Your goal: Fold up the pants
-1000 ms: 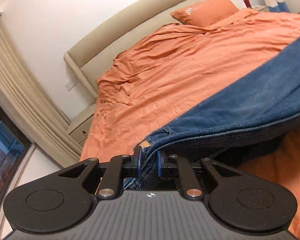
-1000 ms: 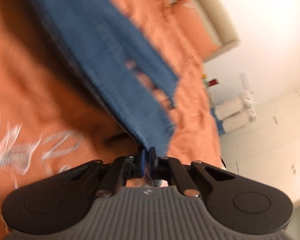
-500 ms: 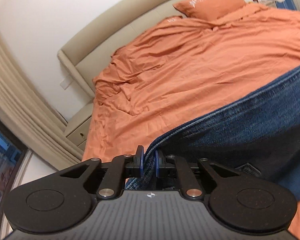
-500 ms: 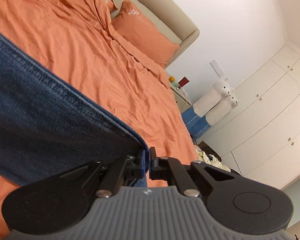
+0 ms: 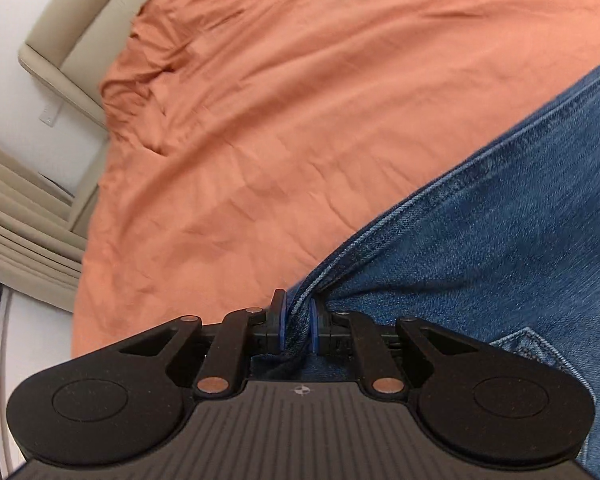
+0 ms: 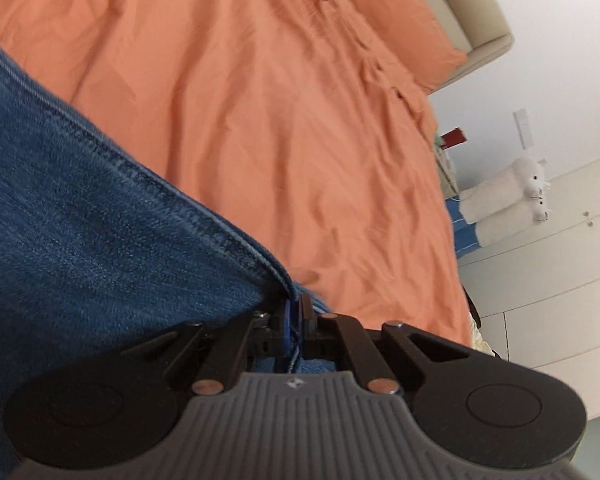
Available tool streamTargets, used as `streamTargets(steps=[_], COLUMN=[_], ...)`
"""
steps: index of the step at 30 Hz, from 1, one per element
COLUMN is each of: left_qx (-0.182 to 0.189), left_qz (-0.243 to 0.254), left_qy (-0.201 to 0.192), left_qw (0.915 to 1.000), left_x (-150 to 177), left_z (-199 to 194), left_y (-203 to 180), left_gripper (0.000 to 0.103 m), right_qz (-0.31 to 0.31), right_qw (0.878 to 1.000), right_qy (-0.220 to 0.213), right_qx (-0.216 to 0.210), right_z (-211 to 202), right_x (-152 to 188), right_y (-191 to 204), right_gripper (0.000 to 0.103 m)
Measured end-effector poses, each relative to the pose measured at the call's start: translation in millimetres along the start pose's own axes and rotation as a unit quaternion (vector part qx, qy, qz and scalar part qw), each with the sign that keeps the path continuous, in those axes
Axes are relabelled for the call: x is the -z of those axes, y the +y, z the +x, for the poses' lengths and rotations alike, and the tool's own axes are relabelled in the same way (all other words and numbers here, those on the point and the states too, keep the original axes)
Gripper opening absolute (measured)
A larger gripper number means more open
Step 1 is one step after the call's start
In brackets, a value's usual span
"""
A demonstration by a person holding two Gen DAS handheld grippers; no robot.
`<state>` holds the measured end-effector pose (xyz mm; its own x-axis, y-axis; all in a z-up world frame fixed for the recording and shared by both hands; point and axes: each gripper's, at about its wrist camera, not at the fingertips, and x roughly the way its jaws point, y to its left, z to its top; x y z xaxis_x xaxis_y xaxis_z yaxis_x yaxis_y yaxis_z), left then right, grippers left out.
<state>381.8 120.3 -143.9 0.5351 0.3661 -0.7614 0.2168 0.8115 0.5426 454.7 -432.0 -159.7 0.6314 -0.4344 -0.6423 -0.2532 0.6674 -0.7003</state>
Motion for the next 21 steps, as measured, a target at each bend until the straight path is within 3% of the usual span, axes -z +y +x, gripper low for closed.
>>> streamTargets(steps=[4,9,17,20,21], left_qx=[0.003,-0.004,0.003,0.02,0.025], left_qz=[-0.022,-0.051,-0.052,-0.052,-0.064], left_qy=[-0.005,-0.049,-0.054,-0.063,-0.065], left_qw=[0.9997,0.9975,0.9972,0.9965,0.9955], left_x=[0,-3,-7,0,2], left_z=[-4,-33,-1,-1,-4], left_y=[7,24,16,25,32], left_gripper=[0.013,0.013,0.015,0.036,0.067], right_qz=[-0.015,0.012,0.034,0.047,0.054], right_qw=[1.0,1.0,0.998,0.997,0.997], right_qy=[0.002,-0.012,0.019,0.028,0.031], right_qx=[0.0,0.01,0.045,0.055,0.052], right_z=[9,-18,1,4,2], right_x=[3,11,-1,-5,-7], right_y=[4,-14,5,9,8], right_gripper=[0.0,0.0,0.0,0.004,0.01])
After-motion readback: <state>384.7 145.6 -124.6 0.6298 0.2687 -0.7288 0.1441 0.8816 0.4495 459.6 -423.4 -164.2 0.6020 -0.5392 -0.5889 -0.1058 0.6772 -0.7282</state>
